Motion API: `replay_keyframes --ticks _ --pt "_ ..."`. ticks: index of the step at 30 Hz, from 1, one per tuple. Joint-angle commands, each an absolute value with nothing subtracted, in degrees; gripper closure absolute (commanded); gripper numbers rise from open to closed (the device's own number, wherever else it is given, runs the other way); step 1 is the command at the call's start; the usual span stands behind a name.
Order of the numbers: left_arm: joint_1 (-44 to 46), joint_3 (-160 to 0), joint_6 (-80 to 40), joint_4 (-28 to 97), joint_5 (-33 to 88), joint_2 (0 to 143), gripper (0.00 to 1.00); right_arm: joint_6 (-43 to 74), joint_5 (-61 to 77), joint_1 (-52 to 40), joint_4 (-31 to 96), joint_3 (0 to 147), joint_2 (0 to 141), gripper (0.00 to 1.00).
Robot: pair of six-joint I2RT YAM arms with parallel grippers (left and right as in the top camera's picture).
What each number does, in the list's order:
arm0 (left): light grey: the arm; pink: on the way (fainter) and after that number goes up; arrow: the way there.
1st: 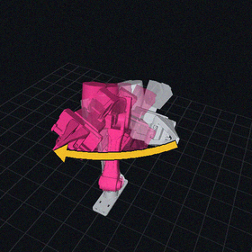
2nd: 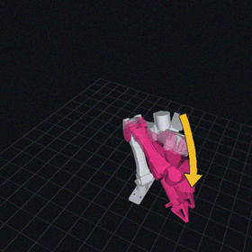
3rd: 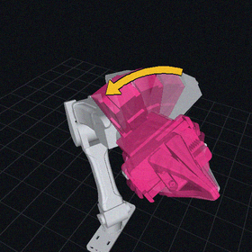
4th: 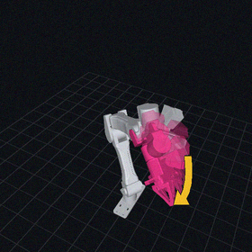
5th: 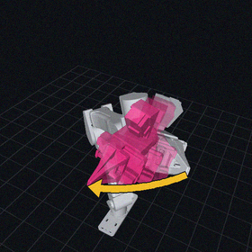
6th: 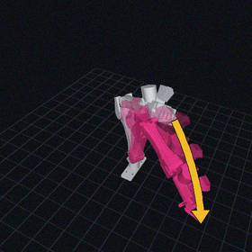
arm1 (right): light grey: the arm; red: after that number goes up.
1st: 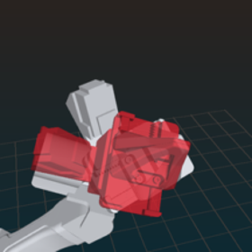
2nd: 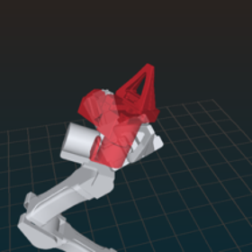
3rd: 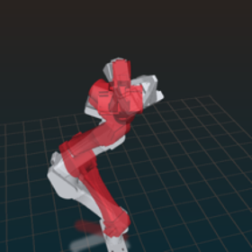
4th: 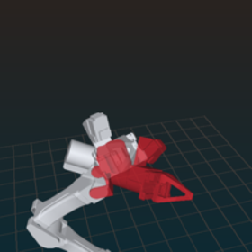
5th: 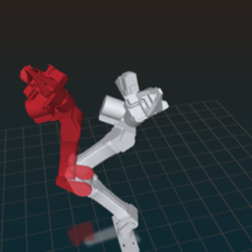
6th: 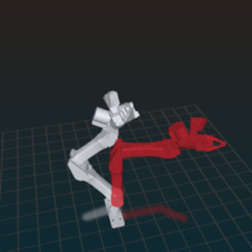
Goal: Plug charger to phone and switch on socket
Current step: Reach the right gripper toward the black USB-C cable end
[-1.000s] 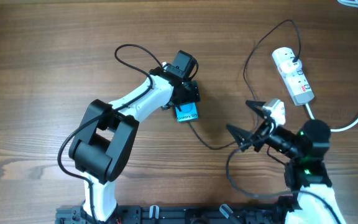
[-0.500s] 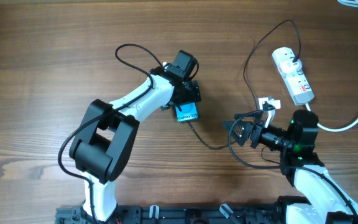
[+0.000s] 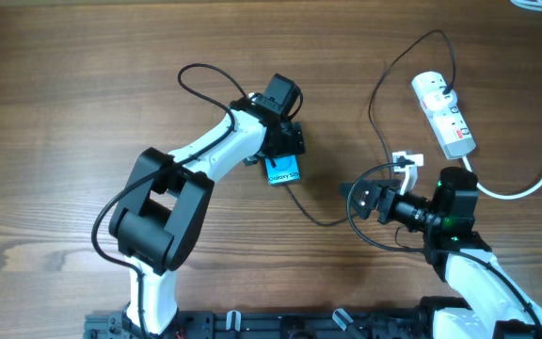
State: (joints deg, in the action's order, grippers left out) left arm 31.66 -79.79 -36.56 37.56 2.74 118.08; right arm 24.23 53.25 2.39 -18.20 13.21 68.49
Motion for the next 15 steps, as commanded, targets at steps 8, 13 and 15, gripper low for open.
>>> replay_keyframes --ticks 8,13,15 --pt "32.53 -76.82 -36.25 47.68 -1.56 123.68 0.13 24.53 50.17 0.69 -6.48 20.12 68.79 0.00" --pt "30.94 -82.02 -36.25 51.33 -1.39 123.63 0.01 19.75 28.27 -12.10 12.97 35.81 68.79 0.00" --pt "30.79 -86.15 -36.23 52.71 -1.39 123.63 0.00 19.86 26.06 -12.91 12.88 36.38 68.79 0.00"
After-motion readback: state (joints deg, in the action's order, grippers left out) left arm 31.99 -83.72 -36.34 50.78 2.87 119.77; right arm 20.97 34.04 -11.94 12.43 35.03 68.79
